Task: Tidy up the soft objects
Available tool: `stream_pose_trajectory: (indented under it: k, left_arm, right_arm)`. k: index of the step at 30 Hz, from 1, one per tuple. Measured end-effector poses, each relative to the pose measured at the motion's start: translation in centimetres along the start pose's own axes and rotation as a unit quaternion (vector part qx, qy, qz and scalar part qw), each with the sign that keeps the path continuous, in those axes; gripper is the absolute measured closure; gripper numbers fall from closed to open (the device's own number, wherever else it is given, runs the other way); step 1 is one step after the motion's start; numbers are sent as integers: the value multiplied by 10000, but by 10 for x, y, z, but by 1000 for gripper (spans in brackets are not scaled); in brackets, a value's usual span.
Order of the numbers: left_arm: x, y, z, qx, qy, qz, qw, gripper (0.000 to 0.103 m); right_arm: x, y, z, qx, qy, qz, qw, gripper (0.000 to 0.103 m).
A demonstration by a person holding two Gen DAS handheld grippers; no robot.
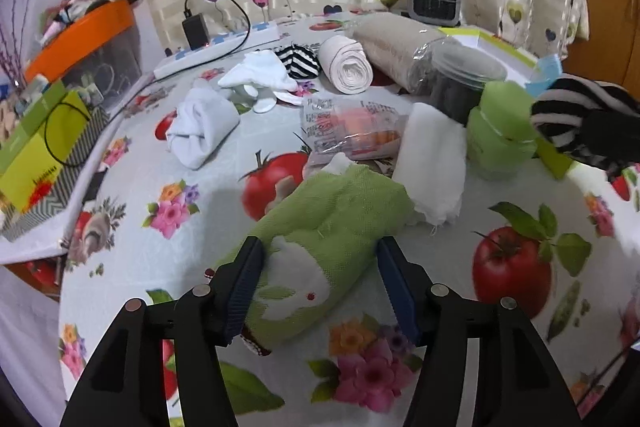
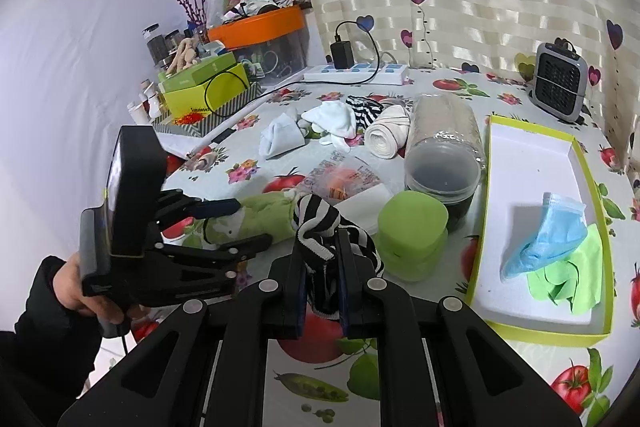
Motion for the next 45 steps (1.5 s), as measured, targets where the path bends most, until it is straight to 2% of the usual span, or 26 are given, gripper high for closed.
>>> stream_pose_trajectory:
  k: [3, 9, 10, 21, 22, 24, 27, 31, 33, 35, 40, 45]
  left_arm:
    - [-2, 2, 2, -50, -24, -140, 9999, 46]
    - [-6, 16, -3, 103, -93, -747, 9971, 70]
    - [-6, 19, -5, 158, -123, -862, 9961, 78]
    - [0, 35, -23, 291, -273, -1454, 9886, 85]
    - [-1, 36, -25, 316, -299, -1487, 9879, 86]
    - [-2, 38, -31, 379, -368, -1542, 9866, 102]
    - [-4, 39, -36, 385, -425, -1536, 9865, 102]
    - [-2, 30, -37, 386, -387, -1212, 9911, 101]
    - [1, 27, -36, 383, -332, -1077, 9929, 92]
    - [4, 27, -34, 314, -300, -1018, 9939, 66]
    - [14, 15, -27, 367, -101, -443, 9983, 56]
    - [15, 6, -13, 388, 71, -36, 9992, 46]
  right_arm:
    - [1, -4, -1, 44, 5, 41, 10000, 91]
    - [1, -11, -9, 42, -82, 79, 9999, 91]
    - [2, -11, -10, 42, -94, 80, 9999, 91]
    - [3, -25, -20, 127, -190, 229, 9995, 91]
    - [3, -26, -21, 126, -194, 233, 9995, 91]
    - [3, -26, -22, 130, -209, 231, 9994, 91]
    - [3, -25, -23, 130, -217, 231, 9994, 91]
    - [3, -25, -24, 133, -206, 229, 9994, 91]
    - [3, -25, -24, 132, -207, 230, 9994, 91]
    - [4, -25, -24, 131, -206, 224, 9994, 91]
    - [6, -24, -22, 125, -190, 222, 9995, 91]
    - [6, -23, -20, 88, -171, 230, 9995, 91]
Point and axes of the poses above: each gripper's, at about its wrist camera, not at the fingertips, and z roughly the way its jaws point, y to its left, x to its underside, the point moved 3 cm from there along z, roughly the way its jaws point, and after that the axes turned 5 degrees about -x, right-handed, at the moved point
